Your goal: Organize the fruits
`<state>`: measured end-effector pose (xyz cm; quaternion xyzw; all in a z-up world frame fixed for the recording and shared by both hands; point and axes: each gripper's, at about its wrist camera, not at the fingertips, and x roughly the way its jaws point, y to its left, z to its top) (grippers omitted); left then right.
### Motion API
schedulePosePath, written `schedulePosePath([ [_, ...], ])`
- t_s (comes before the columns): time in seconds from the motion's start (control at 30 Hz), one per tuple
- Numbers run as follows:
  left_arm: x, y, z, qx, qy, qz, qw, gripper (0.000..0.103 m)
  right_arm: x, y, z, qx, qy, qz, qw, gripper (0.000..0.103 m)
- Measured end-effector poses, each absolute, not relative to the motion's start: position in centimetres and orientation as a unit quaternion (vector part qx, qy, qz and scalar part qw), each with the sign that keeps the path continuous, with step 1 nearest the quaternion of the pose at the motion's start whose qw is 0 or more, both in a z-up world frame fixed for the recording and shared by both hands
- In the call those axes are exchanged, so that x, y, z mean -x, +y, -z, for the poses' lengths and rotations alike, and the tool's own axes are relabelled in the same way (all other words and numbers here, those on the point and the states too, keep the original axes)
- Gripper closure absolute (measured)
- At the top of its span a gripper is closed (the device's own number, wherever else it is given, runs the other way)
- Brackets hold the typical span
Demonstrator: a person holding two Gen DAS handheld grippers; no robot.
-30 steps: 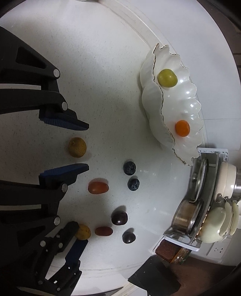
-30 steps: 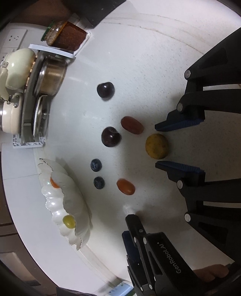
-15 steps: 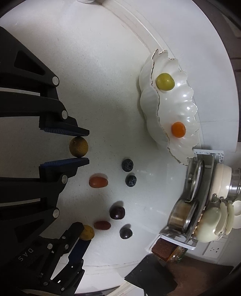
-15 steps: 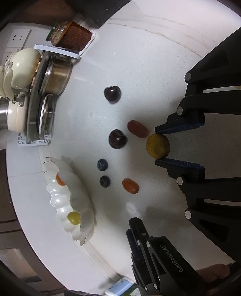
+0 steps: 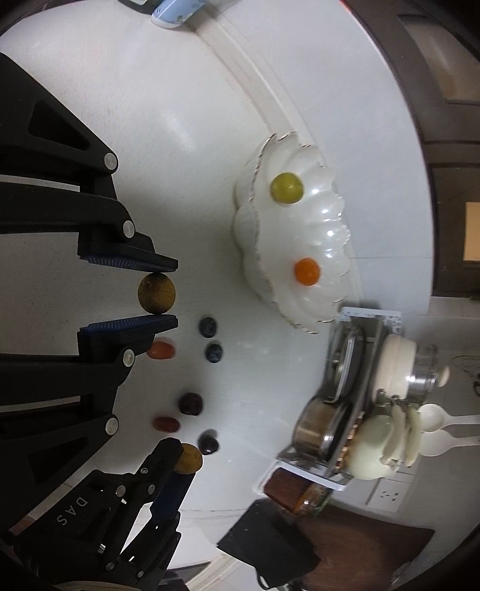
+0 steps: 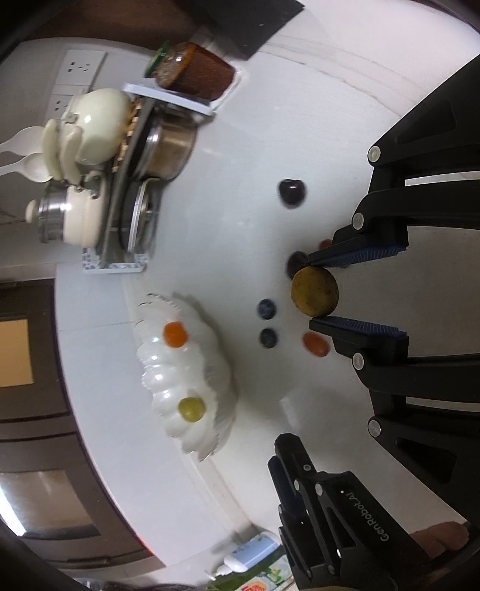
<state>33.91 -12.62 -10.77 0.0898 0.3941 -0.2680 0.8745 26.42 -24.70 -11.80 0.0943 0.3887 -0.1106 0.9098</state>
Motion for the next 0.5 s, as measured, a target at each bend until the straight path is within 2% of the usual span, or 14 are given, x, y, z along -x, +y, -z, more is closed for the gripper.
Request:
schedulePosePath([
  [0.5,-33.6,-10.6,6.0,-0.060,0.338,0.244,0.907,0.079,-27.7,-23.3,6.9,-0.062,0.337,0.071,0.937,0.074],
])
